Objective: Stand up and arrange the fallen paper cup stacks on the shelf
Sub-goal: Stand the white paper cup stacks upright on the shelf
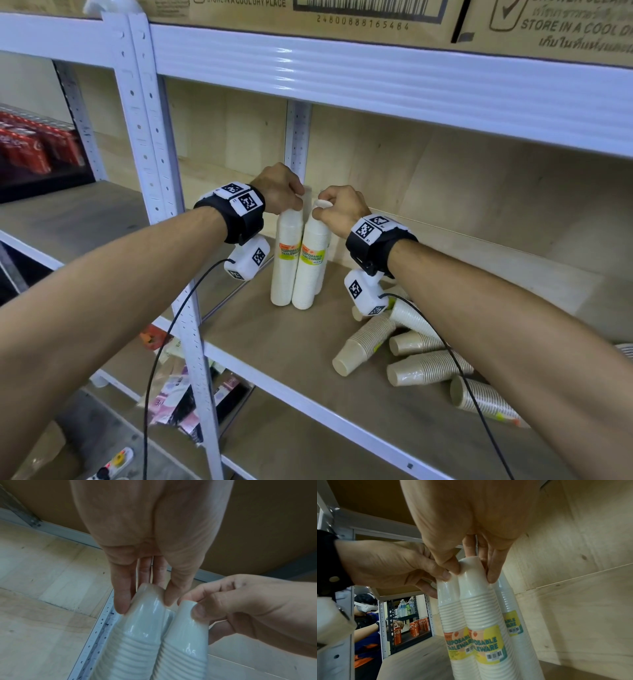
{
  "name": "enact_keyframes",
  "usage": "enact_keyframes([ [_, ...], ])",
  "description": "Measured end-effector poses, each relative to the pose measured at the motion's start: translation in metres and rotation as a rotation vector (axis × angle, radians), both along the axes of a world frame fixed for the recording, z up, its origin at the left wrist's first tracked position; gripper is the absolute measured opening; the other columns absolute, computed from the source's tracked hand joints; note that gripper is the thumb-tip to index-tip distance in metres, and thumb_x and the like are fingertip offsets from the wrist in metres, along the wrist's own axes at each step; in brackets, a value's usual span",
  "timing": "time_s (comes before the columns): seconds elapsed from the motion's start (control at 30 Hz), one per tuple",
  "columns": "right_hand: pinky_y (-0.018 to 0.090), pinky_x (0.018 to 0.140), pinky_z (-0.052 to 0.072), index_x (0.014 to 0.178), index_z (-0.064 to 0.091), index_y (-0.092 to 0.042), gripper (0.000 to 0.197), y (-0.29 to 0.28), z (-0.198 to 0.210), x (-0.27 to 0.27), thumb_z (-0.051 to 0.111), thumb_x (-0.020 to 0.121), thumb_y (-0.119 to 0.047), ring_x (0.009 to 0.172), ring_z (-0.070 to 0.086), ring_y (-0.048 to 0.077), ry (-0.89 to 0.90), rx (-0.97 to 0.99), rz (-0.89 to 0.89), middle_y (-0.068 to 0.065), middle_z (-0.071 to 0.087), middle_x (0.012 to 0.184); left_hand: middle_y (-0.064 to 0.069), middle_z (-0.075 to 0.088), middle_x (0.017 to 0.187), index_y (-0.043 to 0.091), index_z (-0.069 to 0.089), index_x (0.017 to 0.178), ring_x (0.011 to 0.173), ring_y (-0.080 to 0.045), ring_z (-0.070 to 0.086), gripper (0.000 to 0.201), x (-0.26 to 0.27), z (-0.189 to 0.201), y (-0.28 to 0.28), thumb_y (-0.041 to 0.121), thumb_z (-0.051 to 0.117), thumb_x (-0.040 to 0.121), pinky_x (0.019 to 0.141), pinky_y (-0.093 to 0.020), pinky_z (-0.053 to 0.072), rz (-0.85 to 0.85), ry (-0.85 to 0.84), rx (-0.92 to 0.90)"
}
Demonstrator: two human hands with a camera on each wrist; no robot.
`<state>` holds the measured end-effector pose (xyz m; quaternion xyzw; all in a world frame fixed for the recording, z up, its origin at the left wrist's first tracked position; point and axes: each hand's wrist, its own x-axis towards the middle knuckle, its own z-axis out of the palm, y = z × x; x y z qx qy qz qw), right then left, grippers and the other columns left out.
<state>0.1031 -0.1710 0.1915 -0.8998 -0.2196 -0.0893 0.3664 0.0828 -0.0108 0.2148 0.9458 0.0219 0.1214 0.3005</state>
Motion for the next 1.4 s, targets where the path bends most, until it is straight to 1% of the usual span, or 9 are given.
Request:
enact_keyframes([
  [0.1,0.029,0.077,0.05,0.102,0.07,-0.012,0.026,0.004,-0.002,0.002,0.071,0.078,-0.021,0.089,0.06,0.021,-0.009,-0.009,0.002,0.004,0.068,0.102,-0.005,0.064,0.117,0.011,0.073,0.109,0.1,-0.024,0.064,0.029,0.004,-0.004,0.006,0.011,0.074,0.079,0.081,-0.035,0.058,0.016,0.013,-0.017],
  [0.23,0.032,0.081,0.052,0.104,0.07,-0.012,0.026,0.008,-0.002,0.004,0.07,0.079,-0.02,0.089,0.06,0.021,0.0,-0.007,0.014,0.004,0.067,0.101,-0.005,0.061,0.122,0.011,0.072,0.111,0.107,-0.025,0.061,0.031,0.006,-0.005,0.01,0.011,0.074,0.08,0.087,-0.038,0.057,0.018,0.016,-0.03],
  [0.47,0.029,0.086,0.05,0.116,0.068,-0.013,0.035,0.01,0.001,0.009,0.069,0.081,-0.021,0.105,0.061,0.023,0.014,-0.008,0.025,0.005,0.066,0.115,-0.006,0.062,0.12,0.011,0.071,0.112,0.106,-0.025,0.061,0.03,0.009,-0.003,0.01,0.013,0.073,0.082,0.089,-0.037,0.056,0.001,0.032,0.002],
  [0.57,0.025,0.092,0.045,0.126,0.063,-0.013,0.043,0.006,0.003,0.011,0.068,0.083,-0.02,0.114,0.058,0.02,0.02,-0.013,0.035,0.005,0.063,0.125,-0.005,0.062,0.118,0.012,0.069,0.117,0.106,-0.023,0.059,0.035,0.006,0.004,0.008,0.018,0.073,0.083,0.085,-0.031,0.052,-0.016,0.021,0.036],
  [0.73,0.025,0.09,0.044,0.131,0.059,-0.019,0.048,-0.015,0.014,0.019,0.069,0.083,-0.023,0.108,0.058,0.019,0.015,-0.089,0.03,0.004,0.061,0.123,-0.002,0.062,0.111,0.016,0.067,0.119,0.096,-0.017,0.058,0.037,0.003,0.024,0.001,0.025,0.073,0.084,0.074,-0.022,0.045,-0.032,-0.042,0.044],
  [0.87,0.023,0.084,0.044,0.127,0.062,-0.021,0.047,-0.044,0.025,0.027,0.071,0.081,-0.026,0.102,0.061,0.019,0.013,-0.122,-0.027,0.002,0.063,0.117,-0.003,0.064,0.111,0.019,0.068,0.117,0.101,-0.019,0.062,0.036,0.006,0.038,-0.017,0.027,0.074,0.083,0.085,-0.029,0.051,-0.075,-0.068,0.035],
  [0.93,0.026,0.087,0.047,0.121,0.064,-0.021,0.042,-0.063,0.03,0.029,0.072,0.08,-0.026,0.102,0.062,0.019,0.018,-0.145,-0.055,0.002,0.065,0.114,-0.004,0.064,0.109,0.019,0.068,0.118,0.102,-0.02,0.063,0.036,0.008,0.042,-0.031,0.026,0.073,0.083,0.09,-0.033,0.053,-0.119,-0.075,0.021],
  [1.1,0.032,0.095,0.049,0.115,0.065,-0.025,0.039,-0.123,0.03,0.034,0.075,0.078,-0.033,0.105,0.061,0.018,0.044,-0.228,-0.155,0.0,0.065,0.116,-0.002,0.065,0.108,0.02,0.067,0.119,0.102,-0.017,0.061,0.038,0.018,0.04,-0.078,0.027,0.074,0.083,0.083,-0.024,0.047,-0.23,-0.084,0.016],
  [1.4,0.034,0.098,0.047,0.116,0.064,-0.025,0.04,-0.254,0.004,0.033,0.074,0.079,-0.036,0.113,0.056,0.02,0.181,-0.291,-0.376,0.002,0.057,0.126,0.001,0.064,0.11,0.022,0.066,0.12,0.101,-0.015,0.061,0.039,0.035,0.009,-0.18,0.033,0.074,0.084,0.086,-0.023,0.046,-0.499,0.047,0.046],
])
